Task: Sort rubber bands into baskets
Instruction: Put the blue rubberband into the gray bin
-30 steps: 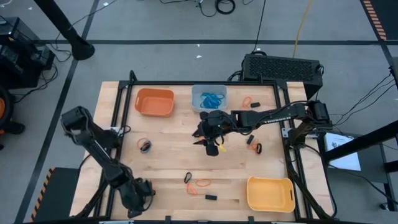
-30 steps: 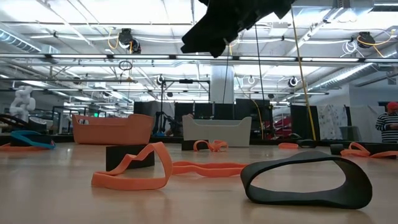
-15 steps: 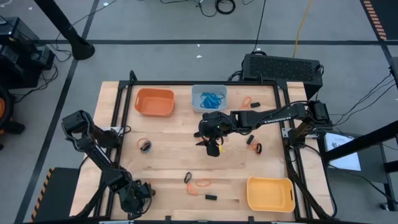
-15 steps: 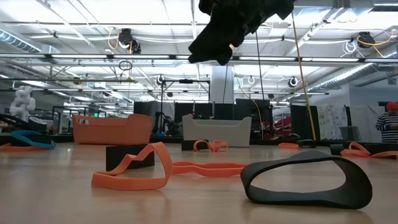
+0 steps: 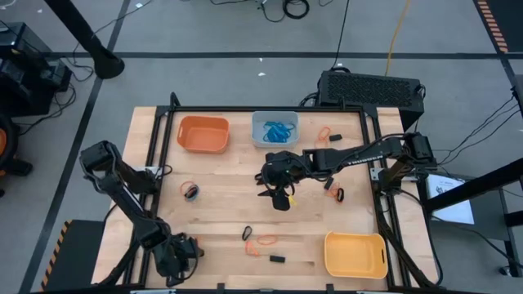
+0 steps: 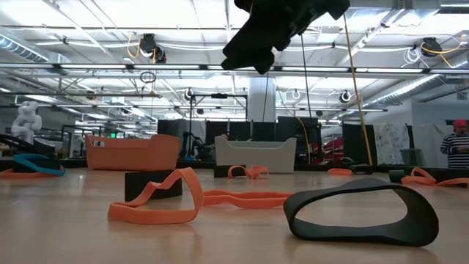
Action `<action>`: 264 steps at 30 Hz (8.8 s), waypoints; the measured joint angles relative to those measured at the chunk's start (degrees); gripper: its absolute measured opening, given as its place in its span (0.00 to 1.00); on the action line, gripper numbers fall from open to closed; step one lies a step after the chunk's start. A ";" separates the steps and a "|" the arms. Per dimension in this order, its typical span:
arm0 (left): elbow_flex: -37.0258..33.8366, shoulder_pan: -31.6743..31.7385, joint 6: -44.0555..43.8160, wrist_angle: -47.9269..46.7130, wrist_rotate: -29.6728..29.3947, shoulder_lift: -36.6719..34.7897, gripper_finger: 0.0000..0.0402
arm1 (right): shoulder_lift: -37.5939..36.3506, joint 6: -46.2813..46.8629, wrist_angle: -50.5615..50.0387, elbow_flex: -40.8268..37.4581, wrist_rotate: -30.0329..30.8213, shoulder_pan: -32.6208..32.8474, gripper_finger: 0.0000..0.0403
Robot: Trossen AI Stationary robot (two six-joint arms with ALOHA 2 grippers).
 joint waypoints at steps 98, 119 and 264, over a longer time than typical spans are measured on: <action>0.17 37.60 46.59 -35.38 -41.55 -42.05 0.37 | 10.62 -13.94 8.30 0.00 38.02 -15.50 0.00; 0.15 39.13 43.31 -36.03 -38.28 -41.03 0.37 | 10.59 2.82 -8.11 1.34 16.11 -29.57 0.20; 0.90 44.61 26.90 -51.07 -11.06 -9.93 0.02 | 10.49 -2.44 -6.54 9.44 2.75 1.04 0.29</action>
